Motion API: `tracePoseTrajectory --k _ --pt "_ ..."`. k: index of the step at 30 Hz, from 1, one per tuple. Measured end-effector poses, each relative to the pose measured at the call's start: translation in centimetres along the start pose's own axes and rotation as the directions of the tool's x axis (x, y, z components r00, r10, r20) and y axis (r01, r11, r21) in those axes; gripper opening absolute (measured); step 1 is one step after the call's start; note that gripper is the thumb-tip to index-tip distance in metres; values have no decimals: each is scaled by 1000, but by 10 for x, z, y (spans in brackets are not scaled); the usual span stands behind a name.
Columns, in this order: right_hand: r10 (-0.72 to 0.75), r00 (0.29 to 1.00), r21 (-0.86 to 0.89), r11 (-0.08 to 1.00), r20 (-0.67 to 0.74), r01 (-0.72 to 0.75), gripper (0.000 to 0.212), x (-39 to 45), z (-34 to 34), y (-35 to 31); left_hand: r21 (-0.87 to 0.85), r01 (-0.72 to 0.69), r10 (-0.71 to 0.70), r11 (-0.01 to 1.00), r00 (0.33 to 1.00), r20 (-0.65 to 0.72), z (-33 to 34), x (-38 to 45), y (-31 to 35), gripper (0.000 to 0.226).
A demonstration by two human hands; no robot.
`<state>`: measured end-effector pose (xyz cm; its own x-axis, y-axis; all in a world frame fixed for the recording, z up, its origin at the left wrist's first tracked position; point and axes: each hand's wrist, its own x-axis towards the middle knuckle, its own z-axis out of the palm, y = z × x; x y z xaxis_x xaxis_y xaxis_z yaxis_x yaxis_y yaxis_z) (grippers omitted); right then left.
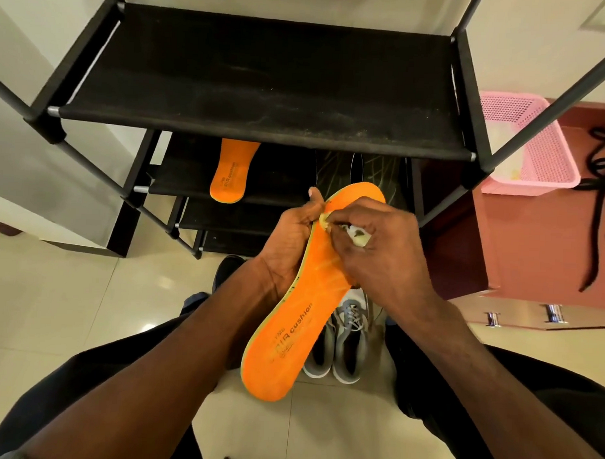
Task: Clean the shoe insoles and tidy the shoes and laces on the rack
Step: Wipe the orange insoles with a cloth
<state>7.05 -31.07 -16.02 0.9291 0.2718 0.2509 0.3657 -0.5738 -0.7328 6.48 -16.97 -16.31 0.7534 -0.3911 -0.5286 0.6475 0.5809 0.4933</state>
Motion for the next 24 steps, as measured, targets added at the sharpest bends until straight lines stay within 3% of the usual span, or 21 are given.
tracePoseTrajectory --k 2,5,8,10,14,17,21,24 --pt "6 1000 -64 998 15 -5 18 1 -3 6 40 17 -18 999 1000 23 -1 -1 -3 71" --pt "91 992 -69 993 -90 -97 16 6 -8 12 62 -3 1 998 999 39 1 0 -2 63" --pt "4 1000 85 996 -4 -3 15 0 0 3 -16 13 -12 1000 1000 15 0 4 2 82" --pt "-41 999 55 998 15 41 15 -1 1 4 -23 48 -47 999 998 50 -2 5 2 84" --pt "48 992 -31 998 -118 -52 16 5 -2 8 46 37 -36 998 999 -7 -2 8 -2 76" --pt "-66 997 37 997 31 65 15 -1 5 0 -50 48 -48 998 999 -12 -4 10 -1 81" --pt "61 997 -108 992 -53 -66 15 5 -5 13 -7 57 -57 998 997 -42 -2 12 -7 82" --pt "-6 999 50 999 53 3 15 1 0 6 -29 74 -75 997 997 -36 -3 9 -4 78"
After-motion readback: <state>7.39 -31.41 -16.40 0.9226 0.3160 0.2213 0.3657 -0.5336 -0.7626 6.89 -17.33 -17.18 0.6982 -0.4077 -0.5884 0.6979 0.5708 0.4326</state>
